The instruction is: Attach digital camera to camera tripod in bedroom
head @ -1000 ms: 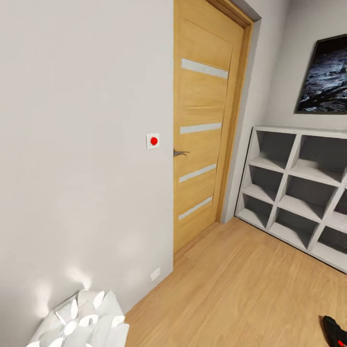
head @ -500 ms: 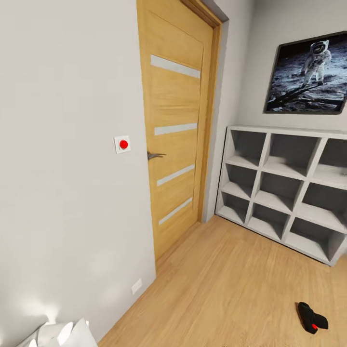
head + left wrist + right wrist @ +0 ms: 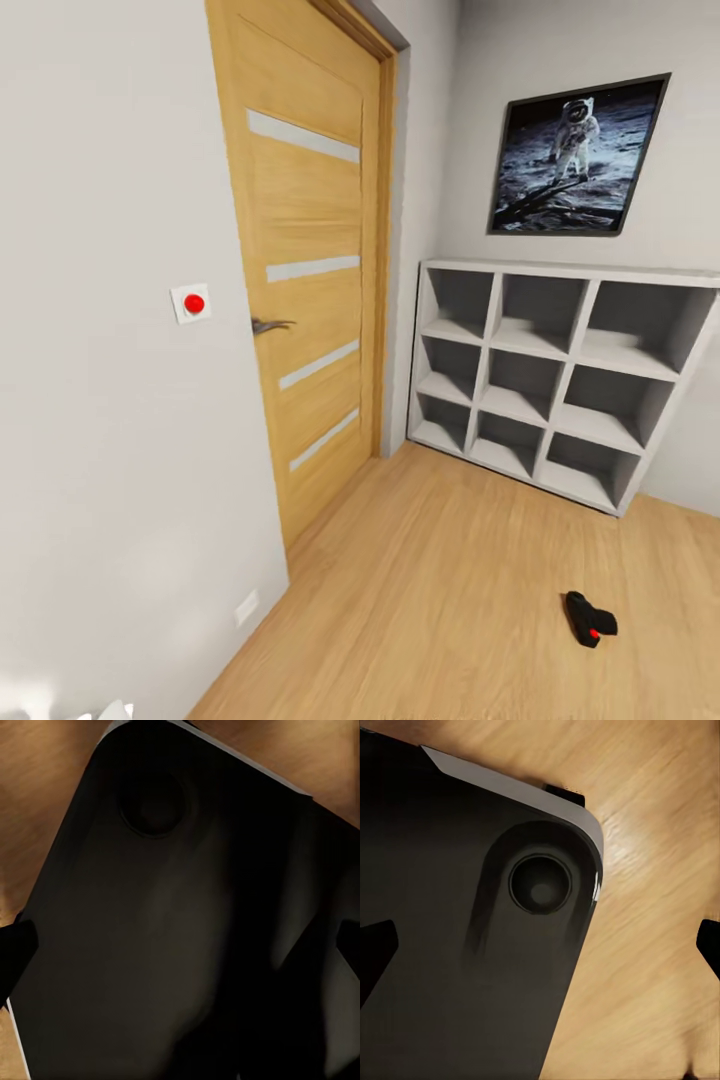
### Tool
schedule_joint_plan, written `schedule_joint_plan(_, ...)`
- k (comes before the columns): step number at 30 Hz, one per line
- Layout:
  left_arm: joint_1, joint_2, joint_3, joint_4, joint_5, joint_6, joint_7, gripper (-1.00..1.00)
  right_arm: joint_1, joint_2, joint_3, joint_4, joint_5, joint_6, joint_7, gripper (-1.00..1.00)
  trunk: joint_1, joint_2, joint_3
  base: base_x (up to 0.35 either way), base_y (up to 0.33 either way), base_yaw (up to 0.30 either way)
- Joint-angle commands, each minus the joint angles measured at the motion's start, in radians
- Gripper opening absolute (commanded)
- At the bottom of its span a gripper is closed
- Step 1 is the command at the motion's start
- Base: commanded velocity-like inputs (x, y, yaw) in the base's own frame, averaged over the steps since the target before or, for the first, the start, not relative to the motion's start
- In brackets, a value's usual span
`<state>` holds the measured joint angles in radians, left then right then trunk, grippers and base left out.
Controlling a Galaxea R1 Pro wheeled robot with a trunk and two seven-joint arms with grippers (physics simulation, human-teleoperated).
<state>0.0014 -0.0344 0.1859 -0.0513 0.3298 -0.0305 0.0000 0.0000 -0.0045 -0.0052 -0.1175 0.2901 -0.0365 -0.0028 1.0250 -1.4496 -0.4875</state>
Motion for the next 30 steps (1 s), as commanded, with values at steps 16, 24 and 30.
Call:
schedule_joint_plan(16,0.000,0.001,0.007,0.000,0.001,-0.003,-0.001,1.00,0.000,-0.001,-0.001,-0.001,0.007,-0.001,0.001,1.00,0.000,0.000,-0.001,0.000,0.000,-0.291)
schedule_joint_plan(24,0.000,0.001,0.007,-0.001,0.001,-0.003,-0.002,1.00,0.000,-0.001,0.000,-0.001,0.007,0.000,0.001,1.00,0.000,0.000,-0.001,0.000,0.000,-0.236)
schedule_joint_plan(30,0.000,0.001,0.007,0.000,0.002,-0.003,-0.001,1.00,0.000,-0.002,0.001,-0.001,0.008,0.001,0.001,1.00,0.000,0.000,-0.001,0.055,0.000,-0.053)
